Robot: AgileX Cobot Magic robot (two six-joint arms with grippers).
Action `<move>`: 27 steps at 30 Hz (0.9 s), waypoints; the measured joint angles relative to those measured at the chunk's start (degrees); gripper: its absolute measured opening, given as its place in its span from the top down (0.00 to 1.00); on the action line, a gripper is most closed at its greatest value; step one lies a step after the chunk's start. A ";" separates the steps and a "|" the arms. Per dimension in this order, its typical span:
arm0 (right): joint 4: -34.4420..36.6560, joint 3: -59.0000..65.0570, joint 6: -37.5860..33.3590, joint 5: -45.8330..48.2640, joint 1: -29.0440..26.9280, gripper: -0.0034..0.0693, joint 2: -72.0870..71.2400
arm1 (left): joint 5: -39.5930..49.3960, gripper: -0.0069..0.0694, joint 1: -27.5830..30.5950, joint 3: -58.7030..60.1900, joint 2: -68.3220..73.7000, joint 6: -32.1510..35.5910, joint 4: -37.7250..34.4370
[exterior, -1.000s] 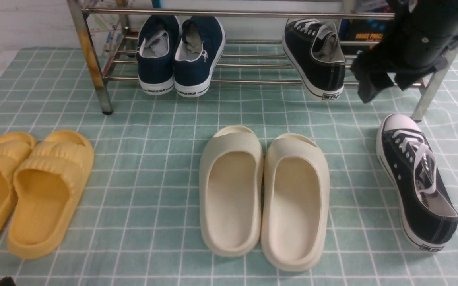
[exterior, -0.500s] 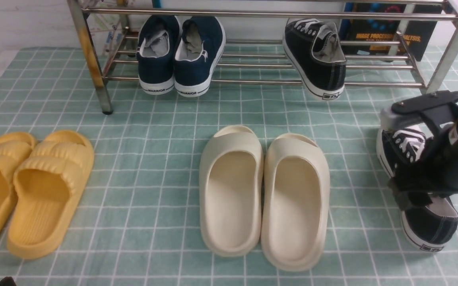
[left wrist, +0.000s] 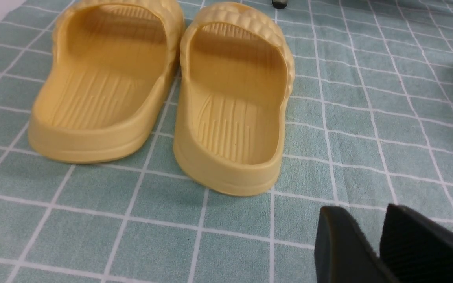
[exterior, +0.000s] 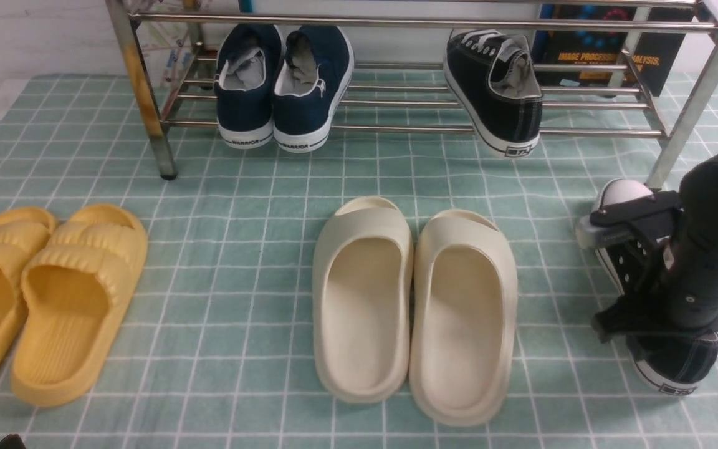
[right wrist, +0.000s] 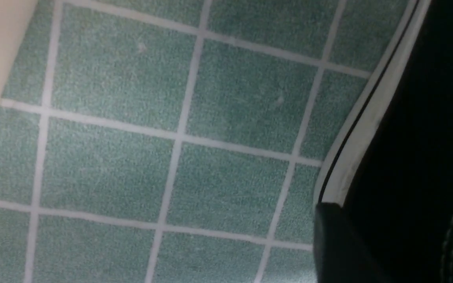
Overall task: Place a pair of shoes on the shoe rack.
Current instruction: Use the right arm to grab the shoe closest to it, then use the right arm to put a shoe into the shoe rack
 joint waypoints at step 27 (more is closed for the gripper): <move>1.73 -21.24 -9.77 10.14 0.00 0.92 -5.42 | 0.00 0.68 0.00 0.00 0.00 0.00 0.00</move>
